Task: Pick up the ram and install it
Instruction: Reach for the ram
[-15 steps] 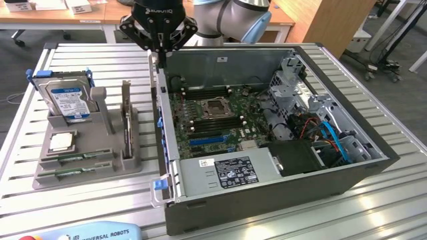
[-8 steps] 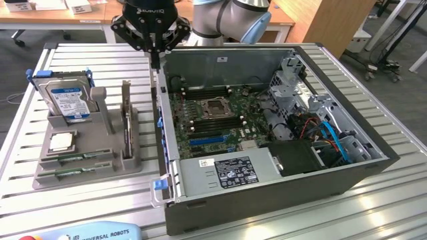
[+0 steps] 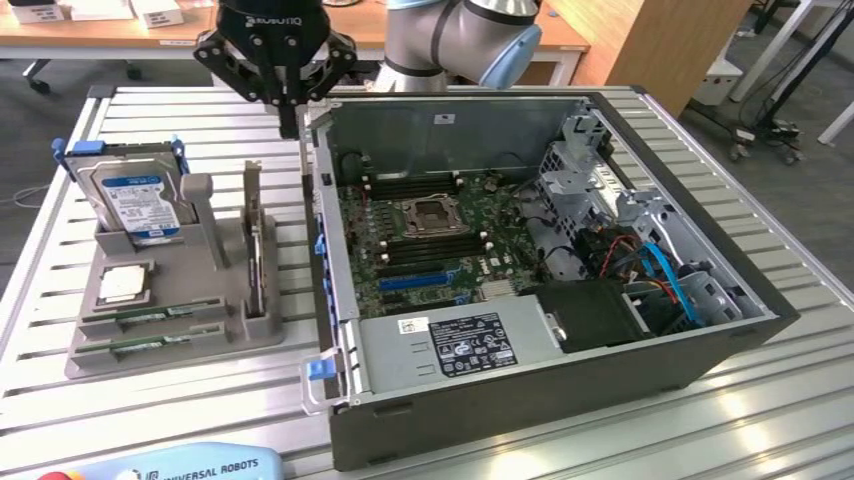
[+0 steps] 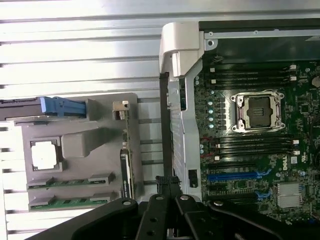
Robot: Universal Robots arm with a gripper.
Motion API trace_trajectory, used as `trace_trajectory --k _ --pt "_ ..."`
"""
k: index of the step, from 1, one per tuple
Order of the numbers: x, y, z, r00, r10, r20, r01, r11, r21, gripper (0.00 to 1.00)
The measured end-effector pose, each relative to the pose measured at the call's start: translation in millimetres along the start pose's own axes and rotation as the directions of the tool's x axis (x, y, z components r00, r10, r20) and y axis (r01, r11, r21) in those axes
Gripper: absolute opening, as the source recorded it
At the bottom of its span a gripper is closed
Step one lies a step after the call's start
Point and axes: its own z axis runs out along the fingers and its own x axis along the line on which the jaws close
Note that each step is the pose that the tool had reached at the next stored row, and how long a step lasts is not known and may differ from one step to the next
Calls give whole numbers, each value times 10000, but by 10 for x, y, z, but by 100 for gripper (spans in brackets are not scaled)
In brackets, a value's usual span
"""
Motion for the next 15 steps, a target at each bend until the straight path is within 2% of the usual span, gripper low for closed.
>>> trace_trajectory --k 15 --pt "425 -32 -11 10000 4 0 -4 10000 1 10"
